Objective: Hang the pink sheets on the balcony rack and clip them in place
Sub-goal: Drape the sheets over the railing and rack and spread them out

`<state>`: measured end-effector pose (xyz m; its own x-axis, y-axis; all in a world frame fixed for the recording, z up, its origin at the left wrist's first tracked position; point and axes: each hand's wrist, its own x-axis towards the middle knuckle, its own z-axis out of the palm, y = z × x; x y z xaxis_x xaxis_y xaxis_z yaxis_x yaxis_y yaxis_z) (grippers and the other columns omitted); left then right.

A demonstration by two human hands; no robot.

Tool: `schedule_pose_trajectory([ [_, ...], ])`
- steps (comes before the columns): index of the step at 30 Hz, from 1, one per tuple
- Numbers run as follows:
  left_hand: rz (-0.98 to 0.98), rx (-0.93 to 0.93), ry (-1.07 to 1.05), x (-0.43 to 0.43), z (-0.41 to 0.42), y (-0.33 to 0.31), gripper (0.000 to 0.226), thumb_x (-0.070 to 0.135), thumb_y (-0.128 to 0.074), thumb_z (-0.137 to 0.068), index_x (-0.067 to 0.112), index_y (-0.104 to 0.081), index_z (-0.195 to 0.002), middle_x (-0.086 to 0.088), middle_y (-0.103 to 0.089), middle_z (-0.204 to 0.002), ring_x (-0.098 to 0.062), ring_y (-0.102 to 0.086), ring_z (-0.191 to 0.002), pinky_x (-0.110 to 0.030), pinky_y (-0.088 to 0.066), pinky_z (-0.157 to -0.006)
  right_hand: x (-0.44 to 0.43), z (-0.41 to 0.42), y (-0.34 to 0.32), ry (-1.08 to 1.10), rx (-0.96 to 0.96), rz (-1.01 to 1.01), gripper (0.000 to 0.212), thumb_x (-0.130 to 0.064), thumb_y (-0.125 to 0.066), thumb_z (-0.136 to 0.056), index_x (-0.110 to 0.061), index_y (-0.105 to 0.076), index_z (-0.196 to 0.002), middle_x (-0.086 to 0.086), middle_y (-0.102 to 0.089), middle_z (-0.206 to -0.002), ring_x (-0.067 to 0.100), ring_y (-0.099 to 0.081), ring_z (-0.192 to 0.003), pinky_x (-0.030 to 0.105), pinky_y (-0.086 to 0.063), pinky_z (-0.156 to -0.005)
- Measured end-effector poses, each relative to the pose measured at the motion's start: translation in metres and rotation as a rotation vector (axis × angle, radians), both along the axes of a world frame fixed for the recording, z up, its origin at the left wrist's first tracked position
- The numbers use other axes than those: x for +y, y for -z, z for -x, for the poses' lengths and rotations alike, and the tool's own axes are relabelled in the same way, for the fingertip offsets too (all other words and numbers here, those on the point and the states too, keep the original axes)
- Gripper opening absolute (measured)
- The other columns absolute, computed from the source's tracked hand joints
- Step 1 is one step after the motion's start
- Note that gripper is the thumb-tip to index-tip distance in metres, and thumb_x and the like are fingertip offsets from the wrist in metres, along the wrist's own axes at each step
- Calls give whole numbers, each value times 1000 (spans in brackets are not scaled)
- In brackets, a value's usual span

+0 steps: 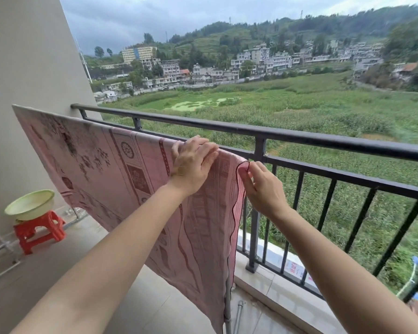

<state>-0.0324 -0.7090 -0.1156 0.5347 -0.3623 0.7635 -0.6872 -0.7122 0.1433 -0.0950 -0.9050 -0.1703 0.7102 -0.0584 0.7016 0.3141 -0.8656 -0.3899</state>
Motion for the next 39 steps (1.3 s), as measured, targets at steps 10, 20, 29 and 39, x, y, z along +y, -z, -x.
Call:
schedule_pose_trajectory([
  [10,63,221,-10,-15,-22,-40,27,37,-41,-102,20,-54,-86,7,-60,-80,-21,-54,-83,-38,-35,-84,-2,-9,-6,18,128,-264,40,-48,-30,-99,-21,-58,-88,0,-64,-87,19,-59,-80,46,-52,-73],
  [20,100,364,-114,39,-68,-26,34,47,-42,-96,26,-67,-88,3,-64,-87,-23,-54,-102,-42,-24,-101,33,-1,-20,-73,-41,-191,57,-71,-39,-89,-30,-46,-129,-7,-56,-123,14,-63,-95,39,-55,-76],
  [29,150,286,-207,41,-79,-24,45,53,-34,-98,20,-65,-94,0,-65,-97,-24,-55,-102,-44,-26,-100,36,-20,-32,108,-140,-459,28,-33,-34,-101,-17,-52,-88,-2,-58,-78,15,-52,-66,48,-48,-64],
  [39,51,122,-91,28,-68,-17,44,35,-33,-105,23,-44,-64,9,-48,-67,-19,-47,-76,-31,-21,-83,56,-25,-7,139,-157,-365,54,-65,-43,-92,-18,-51,-116,-6,-59,-95,11,-56,-74,32,-46,-64],
])
